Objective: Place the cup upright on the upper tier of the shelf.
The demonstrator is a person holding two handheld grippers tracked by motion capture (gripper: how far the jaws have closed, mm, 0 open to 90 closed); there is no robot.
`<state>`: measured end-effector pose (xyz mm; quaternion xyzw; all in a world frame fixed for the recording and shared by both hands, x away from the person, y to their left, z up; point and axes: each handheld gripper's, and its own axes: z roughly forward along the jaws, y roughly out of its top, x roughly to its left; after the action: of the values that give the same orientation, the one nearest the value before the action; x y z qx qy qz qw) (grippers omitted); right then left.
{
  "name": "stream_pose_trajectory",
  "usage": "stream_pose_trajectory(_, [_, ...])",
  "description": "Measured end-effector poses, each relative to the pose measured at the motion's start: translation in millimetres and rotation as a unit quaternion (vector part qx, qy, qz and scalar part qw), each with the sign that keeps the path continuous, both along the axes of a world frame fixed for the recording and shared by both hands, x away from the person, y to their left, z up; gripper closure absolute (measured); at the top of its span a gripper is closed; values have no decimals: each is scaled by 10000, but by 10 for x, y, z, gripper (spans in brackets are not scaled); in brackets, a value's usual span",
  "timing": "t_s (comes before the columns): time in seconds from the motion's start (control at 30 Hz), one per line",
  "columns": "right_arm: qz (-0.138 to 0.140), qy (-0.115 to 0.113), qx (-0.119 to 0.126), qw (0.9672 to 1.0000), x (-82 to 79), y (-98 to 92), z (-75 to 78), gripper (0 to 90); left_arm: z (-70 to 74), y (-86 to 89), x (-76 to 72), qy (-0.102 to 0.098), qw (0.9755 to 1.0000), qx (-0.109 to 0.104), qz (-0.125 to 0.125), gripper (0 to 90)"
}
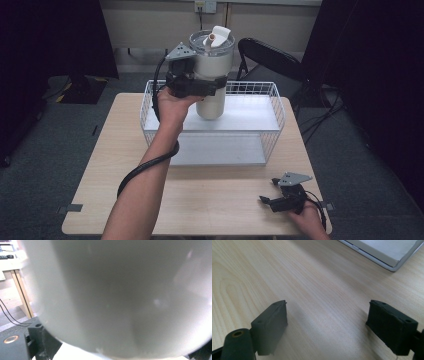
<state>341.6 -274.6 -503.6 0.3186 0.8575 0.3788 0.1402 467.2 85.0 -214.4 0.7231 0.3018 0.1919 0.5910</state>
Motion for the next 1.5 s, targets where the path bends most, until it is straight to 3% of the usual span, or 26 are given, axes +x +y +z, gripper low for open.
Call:
stream_pose_trajectory(1.0, [1, -2, 0, 10000, 0, 0, 0, 158, -89, -46, 170, -73, 9998, 107, 165, 79])
stream_pose_trajectory(1.5, [1, -1, 0, 10000, 0, 0, 0, 158, -167, -1, 228, -8, 9995, 122, 296, 79])
